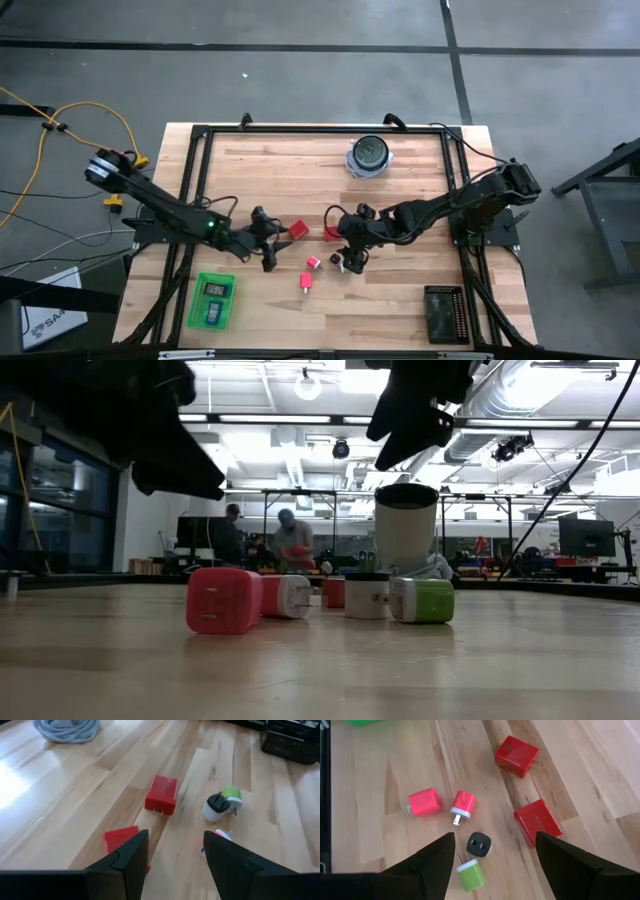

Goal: Pick & Place Office items
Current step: Put the left red charger adapter into the black bin

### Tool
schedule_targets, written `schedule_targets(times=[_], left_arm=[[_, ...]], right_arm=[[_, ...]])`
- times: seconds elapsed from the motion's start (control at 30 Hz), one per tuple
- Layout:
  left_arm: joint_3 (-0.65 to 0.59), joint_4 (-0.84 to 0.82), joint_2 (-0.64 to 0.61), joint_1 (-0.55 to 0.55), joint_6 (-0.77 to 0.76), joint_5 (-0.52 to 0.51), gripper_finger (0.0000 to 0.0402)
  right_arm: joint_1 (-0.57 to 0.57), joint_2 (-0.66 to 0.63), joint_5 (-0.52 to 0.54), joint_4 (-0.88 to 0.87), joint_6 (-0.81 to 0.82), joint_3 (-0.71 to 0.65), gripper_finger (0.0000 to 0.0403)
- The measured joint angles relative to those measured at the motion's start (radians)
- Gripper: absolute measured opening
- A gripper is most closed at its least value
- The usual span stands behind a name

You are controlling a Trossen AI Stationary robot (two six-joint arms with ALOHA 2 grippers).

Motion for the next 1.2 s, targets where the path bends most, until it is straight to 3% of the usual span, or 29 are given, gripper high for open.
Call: schedule_targets(times=[0.37,0.53,0.9,1.2], left_arm=[[0.208,-0.291,0.155,0.084,-0.090,-0.016,0.0181],[0.267,-0.380,0.174,0.126,-0.113,0.064,0.0181],[0.304,-0.490,0.174,0.231,-0.082,0.267,0.0181],[0.304,-0.541,0.174,0.277,-0.056,0.276,0.0184]], right_arm=[[0.000,0.000,0.000,-0.044,-0.051,0.000,0.0264],[0.000,0.000,-0.001,-0.068,-0.052,0.000,0.0264],[0.000,0.000,-0.032,-0.152,-0.049,0.000,0.0264],[0.000,0.000,-0.074,-0.160,-0.024,0.000,0.0264]])
